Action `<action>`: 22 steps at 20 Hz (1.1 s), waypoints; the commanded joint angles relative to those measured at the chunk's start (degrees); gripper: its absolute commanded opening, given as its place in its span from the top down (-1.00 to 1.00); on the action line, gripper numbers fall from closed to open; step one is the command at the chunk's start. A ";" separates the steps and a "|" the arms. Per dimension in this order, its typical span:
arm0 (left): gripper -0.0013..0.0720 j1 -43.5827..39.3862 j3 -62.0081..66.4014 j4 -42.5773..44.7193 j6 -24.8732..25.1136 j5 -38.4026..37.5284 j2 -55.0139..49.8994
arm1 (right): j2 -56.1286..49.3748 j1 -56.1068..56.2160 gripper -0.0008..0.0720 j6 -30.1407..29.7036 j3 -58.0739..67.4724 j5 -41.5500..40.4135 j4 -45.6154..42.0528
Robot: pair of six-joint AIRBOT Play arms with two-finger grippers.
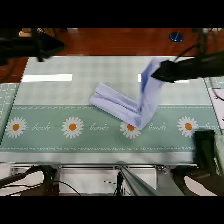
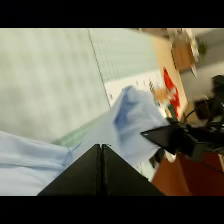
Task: Fold the shirts.
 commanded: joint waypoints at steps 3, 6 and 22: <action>0.91 17.20 0.02 0.02 0.74 -6.54 11.37 | -15.67 16.68 0.53 5.64 0.00 -20.55 4.15; 0.91 16.74 0.02 0.11 0.76 -6.51 12.24 | -21.77 21.57 -0.20 5.68 0.00 -21.75 5.88; 0.73 15.52 0.00 18.21 0.72 -7.85 10.84 | 0.61 -13.62 -0.62 1.11 -24.37 7.80 -7.82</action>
